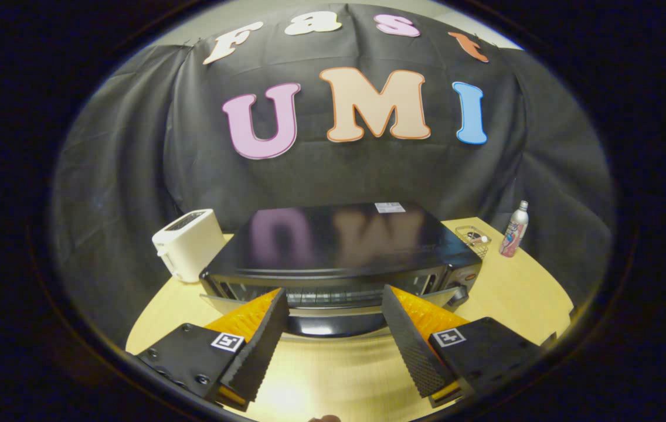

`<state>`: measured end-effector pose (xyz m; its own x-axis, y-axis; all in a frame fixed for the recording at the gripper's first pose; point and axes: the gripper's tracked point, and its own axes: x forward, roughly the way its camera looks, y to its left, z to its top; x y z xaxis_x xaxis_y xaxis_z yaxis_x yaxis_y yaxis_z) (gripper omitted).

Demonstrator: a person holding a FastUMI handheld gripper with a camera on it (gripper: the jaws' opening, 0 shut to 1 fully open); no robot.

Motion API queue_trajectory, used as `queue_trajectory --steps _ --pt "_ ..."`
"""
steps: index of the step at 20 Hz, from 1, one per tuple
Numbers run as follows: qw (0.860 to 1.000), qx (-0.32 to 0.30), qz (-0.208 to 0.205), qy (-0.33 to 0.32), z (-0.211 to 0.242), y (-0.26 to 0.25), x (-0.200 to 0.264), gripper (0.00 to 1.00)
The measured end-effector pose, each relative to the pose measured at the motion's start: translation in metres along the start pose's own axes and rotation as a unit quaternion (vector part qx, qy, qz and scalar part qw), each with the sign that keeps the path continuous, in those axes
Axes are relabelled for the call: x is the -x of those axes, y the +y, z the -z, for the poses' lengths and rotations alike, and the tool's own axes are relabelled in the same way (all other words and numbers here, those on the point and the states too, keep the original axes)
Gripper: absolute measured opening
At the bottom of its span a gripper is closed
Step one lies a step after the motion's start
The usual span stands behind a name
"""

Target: Open the toaster oven, put the food inside, and close the toaster oven door.

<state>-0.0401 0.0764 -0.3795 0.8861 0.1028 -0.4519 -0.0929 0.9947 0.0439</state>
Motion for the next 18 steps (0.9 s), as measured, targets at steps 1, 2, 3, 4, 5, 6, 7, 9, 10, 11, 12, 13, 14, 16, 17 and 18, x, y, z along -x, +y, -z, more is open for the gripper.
queue_trajectory --steps 1,2,3,4,5,6,7,9,10,11,12,13,14,16,17,18 --pt "1.000 -0.002 0.001 0.004 0.006 -0.002 0.005 1.00" --pt "1.000 -0.006 0.001 0.003 0.010 -0.003 0.010 1.00" --pt "1.000 -0.006 0.001 0.009 0.017 -0.003 0.014 1.00" --pt "1.000 -0.003 0.001 0.012 0.022 -0.003 0.019 1.00" --pt "1.000 0.000 0.001 0.017 0.029 -0.003 0.024 1.00" --pt "1.000 0.000 0.001 0.022 0.035 -0.005 0.029 1.00" --pt "1.000 -0.001 0.002 0.026 0.041 -0.005 0.033 1.00" --pt "0.999 -0.002 0.002 0.037 0.055 -0.007 0.041 1.00" --pt "0.999 -0.001 0.003 0.044 0.063 -0.008 0.044 1.00" --pt "0.999 0.000 0.004 0.049 0.069 -0.008 0.048 1.00" --pt "0.999 -0.002 0.004 0.053 0.076 -0.009 0.050 1.00" --pt "0.998 -0.004 0.005 0.058 0.081 -0.009 0.052 1.00" --pt "0.998 -0.004 0.005 0.065 0.088 -0.009 0.054 1.00" --pt "0.997 0.001 0.006 0.082 0.104 -0.011 0.058 1.00" --pt "0.996 0.006 0.006 0.093 0.115 -0.011 0.060 1.00" --pt "0.994 0.008 0.007 0.105 0.125 -0.011 0.063 1.00"
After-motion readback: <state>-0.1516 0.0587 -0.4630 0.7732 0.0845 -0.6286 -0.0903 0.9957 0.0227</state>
